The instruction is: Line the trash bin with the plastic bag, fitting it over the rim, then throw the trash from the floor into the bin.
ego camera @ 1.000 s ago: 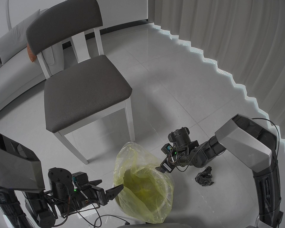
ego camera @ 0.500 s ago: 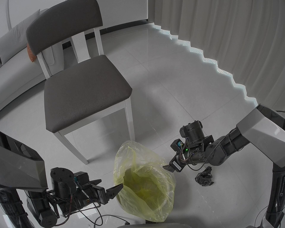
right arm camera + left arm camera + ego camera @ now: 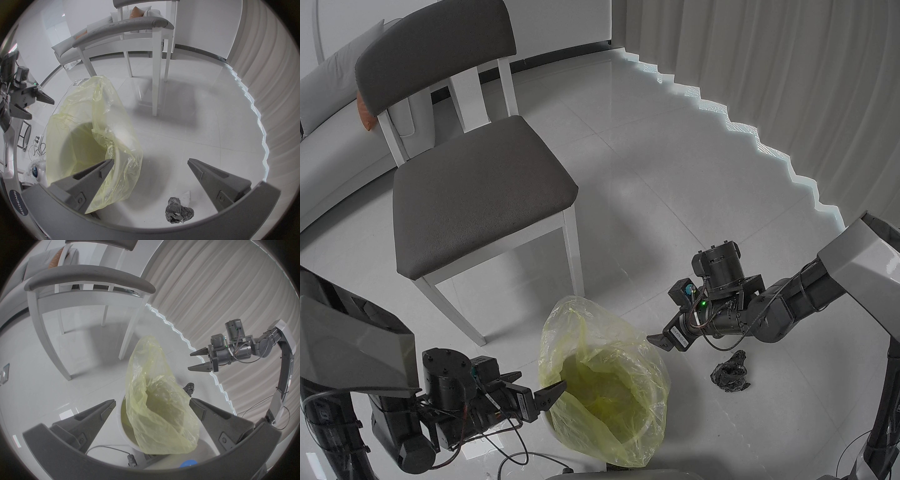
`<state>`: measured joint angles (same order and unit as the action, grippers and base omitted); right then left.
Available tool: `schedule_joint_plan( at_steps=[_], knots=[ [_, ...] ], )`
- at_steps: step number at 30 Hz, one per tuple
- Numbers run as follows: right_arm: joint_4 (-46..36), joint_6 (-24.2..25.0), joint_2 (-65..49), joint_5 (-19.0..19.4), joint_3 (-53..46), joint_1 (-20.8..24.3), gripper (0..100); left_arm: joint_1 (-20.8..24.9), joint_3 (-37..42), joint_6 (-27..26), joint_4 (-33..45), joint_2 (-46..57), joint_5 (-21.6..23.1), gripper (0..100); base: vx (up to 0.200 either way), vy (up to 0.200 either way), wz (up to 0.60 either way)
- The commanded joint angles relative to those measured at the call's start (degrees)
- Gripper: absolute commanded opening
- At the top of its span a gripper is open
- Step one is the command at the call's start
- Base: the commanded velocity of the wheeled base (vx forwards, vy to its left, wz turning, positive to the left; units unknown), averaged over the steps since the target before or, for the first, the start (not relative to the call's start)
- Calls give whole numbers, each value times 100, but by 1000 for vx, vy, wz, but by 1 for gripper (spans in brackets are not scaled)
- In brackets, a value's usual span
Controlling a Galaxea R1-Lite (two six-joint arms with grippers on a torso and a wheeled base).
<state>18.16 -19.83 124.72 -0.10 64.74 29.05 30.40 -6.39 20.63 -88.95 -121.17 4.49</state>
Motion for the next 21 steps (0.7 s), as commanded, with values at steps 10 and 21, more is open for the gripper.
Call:
schedule_joint_plan(
  at_steps=[10, 21],
  knots=[
    [12, -12, -651, 1, -463, 74, 100, -316, -644, -621, -87, -996, -176, 100, 0, 0, 0],
    [12, -3, -906, 1, -612, 127, 100, -632, -644, -788, -105, -1136, -106, 0, 0, 0, 0]
  ],
)
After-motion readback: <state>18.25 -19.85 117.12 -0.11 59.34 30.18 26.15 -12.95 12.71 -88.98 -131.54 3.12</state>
